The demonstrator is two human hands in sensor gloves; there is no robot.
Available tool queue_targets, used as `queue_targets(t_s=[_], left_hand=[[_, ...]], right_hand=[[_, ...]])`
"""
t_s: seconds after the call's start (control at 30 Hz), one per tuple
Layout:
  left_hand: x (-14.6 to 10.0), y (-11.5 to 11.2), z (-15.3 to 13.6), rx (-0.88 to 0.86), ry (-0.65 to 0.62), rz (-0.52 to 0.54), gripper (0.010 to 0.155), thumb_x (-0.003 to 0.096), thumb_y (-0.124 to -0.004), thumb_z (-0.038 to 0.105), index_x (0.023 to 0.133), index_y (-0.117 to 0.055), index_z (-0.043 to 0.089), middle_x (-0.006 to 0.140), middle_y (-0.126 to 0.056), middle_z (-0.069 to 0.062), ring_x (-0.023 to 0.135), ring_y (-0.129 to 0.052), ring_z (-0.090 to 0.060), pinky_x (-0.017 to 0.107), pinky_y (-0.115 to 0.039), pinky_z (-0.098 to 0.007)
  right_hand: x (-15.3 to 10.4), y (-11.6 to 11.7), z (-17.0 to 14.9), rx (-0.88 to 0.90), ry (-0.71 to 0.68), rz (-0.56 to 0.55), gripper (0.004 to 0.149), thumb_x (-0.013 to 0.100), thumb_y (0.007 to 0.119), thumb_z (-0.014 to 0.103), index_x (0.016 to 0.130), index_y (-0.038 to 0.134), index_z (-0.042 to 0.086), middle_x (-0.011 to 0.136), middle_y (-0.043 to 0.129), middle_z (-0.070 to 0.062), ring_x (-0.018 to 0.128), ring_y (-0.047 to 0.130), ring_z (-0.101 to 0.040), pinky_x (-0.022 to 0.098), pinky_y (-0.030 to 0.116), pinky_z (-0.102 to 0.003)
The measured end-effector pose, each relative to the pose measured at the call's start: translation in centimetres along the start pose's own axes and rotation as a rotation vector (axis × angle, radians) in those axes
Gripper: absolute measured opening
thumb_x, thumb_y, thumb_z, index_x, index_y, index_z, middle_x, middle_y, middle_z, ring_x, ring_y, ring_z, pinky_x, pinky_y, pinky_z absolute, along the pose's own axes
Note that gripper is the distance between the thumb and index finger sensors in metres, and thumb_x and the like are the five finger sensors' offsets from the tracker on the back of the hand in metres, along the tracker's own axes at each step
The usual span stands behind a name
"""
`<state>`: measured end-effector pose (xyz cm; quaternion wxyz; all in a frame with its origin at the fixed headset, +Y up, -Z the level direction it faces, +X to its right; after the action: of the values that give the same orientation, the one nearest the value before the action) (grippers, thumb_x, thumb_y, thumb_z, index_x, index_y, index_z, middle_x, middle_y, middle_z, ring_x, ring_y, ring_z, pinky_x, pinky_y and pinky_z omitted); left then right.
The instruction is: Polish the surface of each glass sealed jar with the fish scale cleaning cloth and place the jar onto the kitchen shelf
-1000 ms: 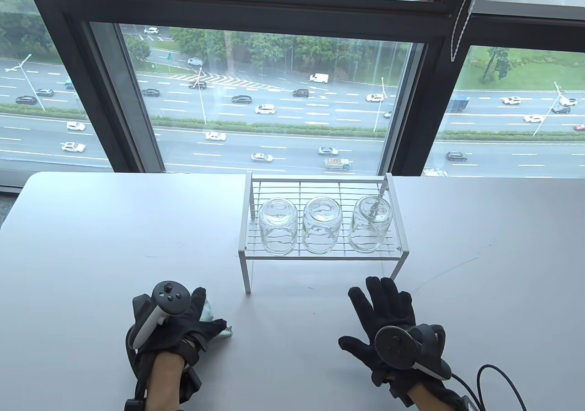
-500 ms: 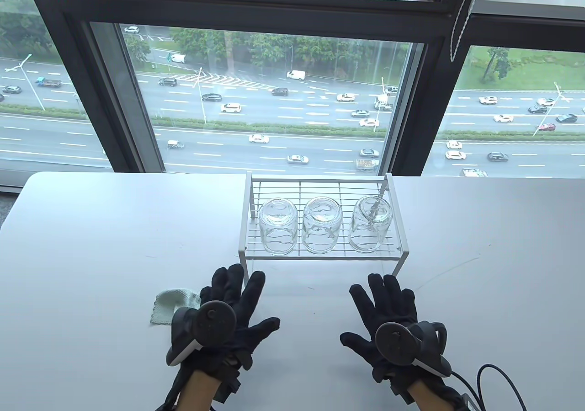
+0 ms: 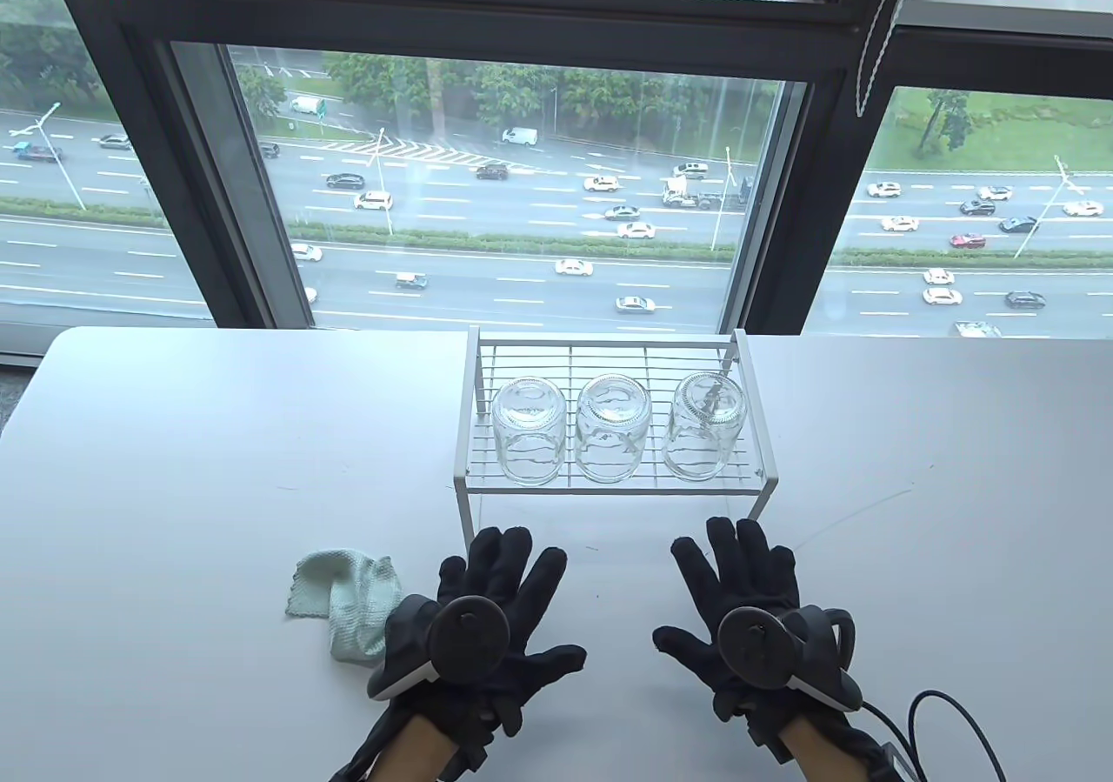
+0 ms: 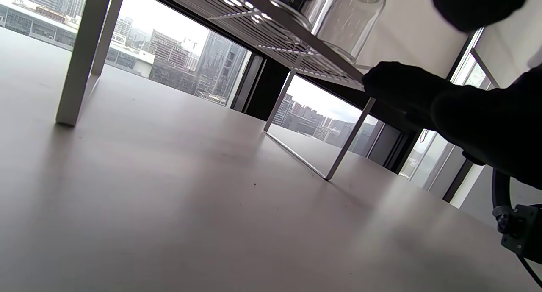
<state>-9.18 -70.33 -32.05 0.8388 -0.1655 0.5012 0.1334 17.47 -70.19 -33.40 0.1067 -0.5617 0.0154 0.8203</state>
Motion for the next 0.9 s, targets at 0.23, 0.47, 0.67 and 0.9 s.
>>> queue_targets(t_s=[0.23, 0.47, 0.67, 0.9], left_hand=[[0.02, -0.05, 0.02, 0.003, -0.002, 0.004, 0.094, 0.0446, -0.060, 0.083, 0.117, -0.028, 0.033, 0.127, -0.018, -0.016, 0.114, -0.010, -0.049, 0.071, -0.022, -0.072], [0.07, -0.20, 0.18, 0.022, -0.008, 0.002, 0.094, 0.0446, -0.059, 0.083, 0.117, -0.028, 0.033, 0.127, -0.018, -0.017, 0.114, -0.011, -0.050, 0.071, -0.023, -0.072], [0.07, -0.23, 0.21, 0.024, -0.007, 0.005, 0.093, 0.0447, -0.060, 0.082, 0.117, -0.028, 0.033, 0.127, -0.019, -0.017, 0.114, -0.011, -0.050, 0.071, -0.023, -0.072], [0.08, -0.30, 0.16, 0.022, 0.000, 0.000, 0.093, 0.0448, -0.060, 0.082, 0.117, -0.028, 0.033, 0.127, -0.019, -0.017, 0.114, -0.011, -0.050, 0.071, -0.023, -0.072]], right_hand=[[0.00, 0.12, -0.55, -0.008, 0.015, 0.013, 0.090, 0.038, 0.060, 0.075, 0.114, 0.036, 0.032, 0.122, 0.024, -0.015, 0.108, 0.023, -0.047, 0.073, 0.028, -0.070], [-0.14, 0.05, -0.34, -0.005, 0.010, 0.010, 0.090, 0.038, 0.060, 0.075, 0.114, 0.037, 0.032, 0.122, 0.024, -0.015, 0.108, 0.023, -0.047, 0.073, 0.028, -0.070], [-0.20, 0.24, -0.20, -0.007, 0.009, 0.020, 0.091, 0.038, 0.060, 0.075, 0.114, 0.037, 0.031, 0.122, 0.024, -0.015, 0.108, 0.023, -0.047, 0.073, 0.028, -0.070], [-0.25, 0.34, -0.16, -0.011, 0.017, 0.038, 0.091, 0.038, 0.060, 0.075, 0.114, 0.037, 0.031, 0.122, 0.025, -0.016, 0.108, 0.023, -0.047, 0.073, 0.029, -0.070]])
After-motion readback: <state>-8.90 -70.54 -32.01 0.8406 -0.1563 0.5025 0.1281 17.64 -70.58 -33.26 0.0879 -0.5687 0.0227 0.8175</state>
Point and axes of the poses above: the tracker on the back of each hand, its own z axis roughly to the thumb side, its own x axis roughly from the wrist to the fingertips, y = z × x, the point moved 4 cm from there along x, roughly from the wrist to the fingertips
